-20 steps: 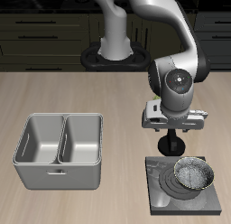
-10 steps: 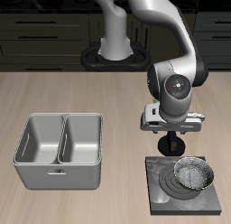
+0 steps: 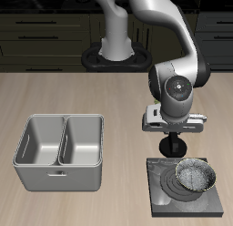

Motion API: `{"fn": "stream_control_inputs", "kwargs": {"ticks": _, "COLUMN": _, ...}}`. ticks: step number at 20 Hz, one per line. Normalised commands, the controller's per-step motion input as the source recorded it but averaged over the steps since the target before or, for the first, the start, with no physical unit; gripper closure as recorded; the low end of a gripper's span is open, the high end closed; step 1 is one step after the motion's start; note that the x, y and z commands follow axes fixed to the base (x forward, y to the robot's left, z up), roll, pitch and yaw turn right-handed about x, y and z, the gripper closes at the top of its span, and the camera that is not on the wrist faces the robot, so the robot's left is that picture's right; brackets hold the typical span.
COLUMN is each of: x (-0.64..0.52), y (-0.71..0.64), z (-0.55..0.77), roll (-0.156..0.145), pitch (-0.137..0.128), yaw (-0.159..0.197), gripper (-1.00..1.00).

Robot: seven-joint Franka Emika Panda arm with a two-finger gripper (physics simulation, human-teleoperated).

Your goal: Place the black bowl on the flat stove and turn on the flat stove

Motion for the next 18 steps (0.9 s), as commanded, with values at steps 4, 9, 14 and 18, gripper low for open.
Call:
{"fn": "stream_control_inputs", "kwargs": {"ticks": 4, "x": -0.05, "y": -0.04, "z": 0.04, "roll": 0.004, "pitch": -0.012, "yaw": -0.002, "gripper": 1.0}}
{"fn": "stream_control_inputs", "kwargs": {"ticks": 9, "x": 0.01, "y": -0.06, "z": 0.04, "roll": -0.002, "pitch": -0.011, "yaw": 0.006, "gripper": 1.0}}
{"fn": "stream_control_inputs", "kwargs": {"ticks": 14, "x": -0.01, "y": -0.1, "z": 0.03, "roll": -0.004, "pitch": -0.016, "yaw": 0.028, "gripper": 1.0}}
{"fn": "stream_control_inputs", "kwargs": {"ticks": 18, "x": -0.02, "y": -0.29, "z": 0.11, "roll": -0.042, "pitch": -0.029, "yaw": 0.042, "gripper": 1.0}}
